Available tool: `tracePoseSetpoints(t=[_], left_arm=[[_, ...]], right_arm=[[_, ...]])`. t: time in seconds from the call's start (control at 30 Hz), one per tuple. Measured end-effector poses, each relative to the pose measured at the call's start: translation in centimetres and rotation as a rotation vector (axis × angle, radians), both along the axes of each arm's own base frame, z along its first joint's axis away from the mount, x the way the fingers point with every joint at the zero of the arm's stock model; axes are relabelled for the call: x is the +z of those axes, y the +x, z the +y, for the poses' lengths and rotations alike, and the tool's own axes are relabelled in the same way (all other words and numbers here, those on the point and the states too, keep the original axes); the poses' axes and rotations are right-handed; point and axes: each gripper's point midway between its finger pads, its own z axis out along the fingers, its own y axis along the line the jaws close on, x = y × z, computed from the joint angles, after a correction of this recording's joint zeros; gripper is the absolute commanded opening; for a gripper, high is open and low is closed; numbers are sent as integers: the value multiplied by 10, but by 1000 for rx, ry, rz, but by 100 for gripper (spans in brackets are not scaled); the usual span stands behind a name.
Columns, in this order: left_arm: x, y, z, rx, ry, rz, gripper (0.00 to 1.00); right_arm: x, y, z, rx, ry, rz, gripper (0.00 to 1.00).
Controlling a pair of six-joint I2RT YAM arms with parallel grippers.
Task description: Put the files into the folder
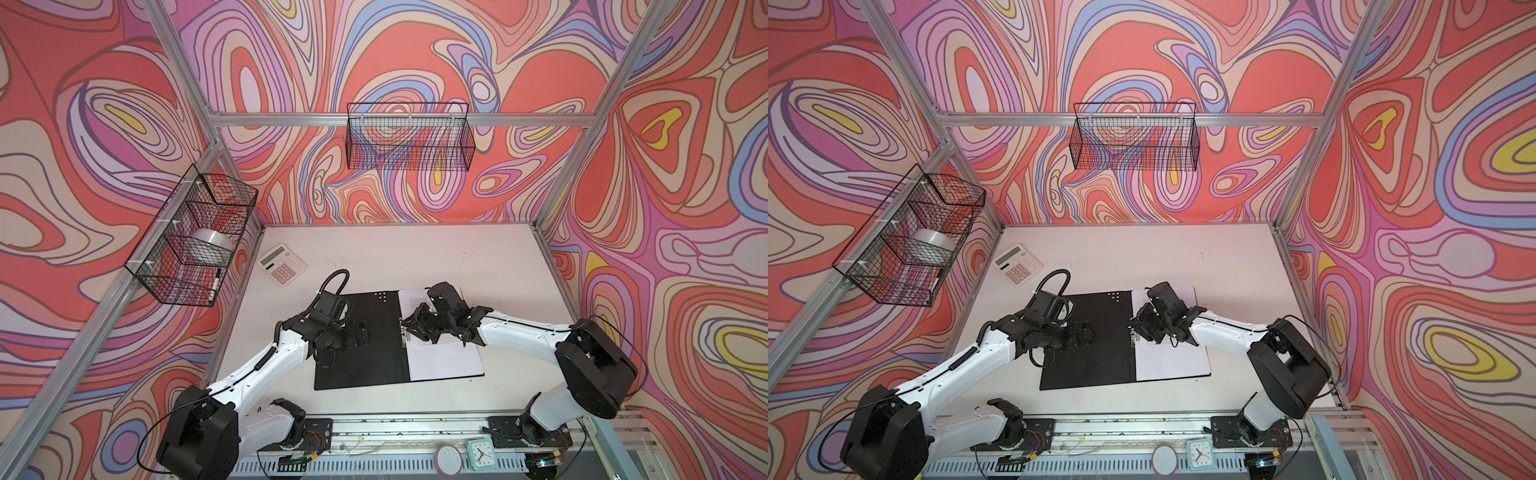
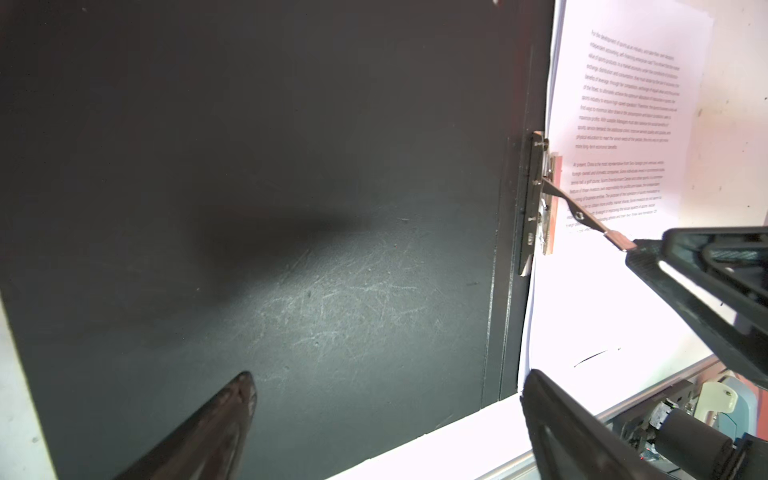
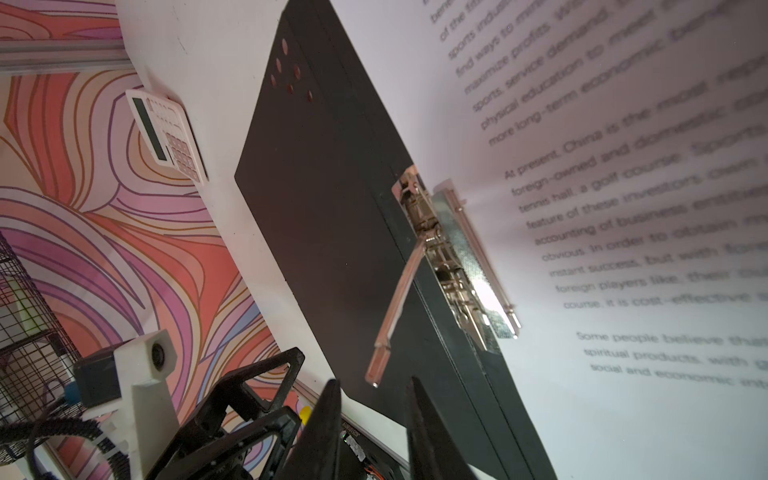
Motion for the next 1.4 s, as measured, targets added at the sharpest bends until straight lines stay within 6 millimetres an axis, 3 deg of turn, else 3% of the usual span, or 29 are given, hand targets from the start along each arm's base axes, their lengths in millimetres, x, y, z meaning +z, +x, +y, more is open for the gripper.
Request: tracePoseSetpoints(t=[0.43, 0.53, 1.0, 1.4], left_arm=[[-3, -2, 0, -3, -7, -1, 100], [-3, -2, -1, -3, -9, -2, 100], [-2, -1, -2, -6, -18, -5, 100], [-4, -2, -3, -9, -23, -2, 100]], right_arm=[[-10, -1, 0, -18, -4, 27, 21], [-10, -1, 1, -18, 2, 28, 15], [-12, 1, 5, -15, 15, 30, 17], [-14, 0, 5, -19, 21, 32, 10]])
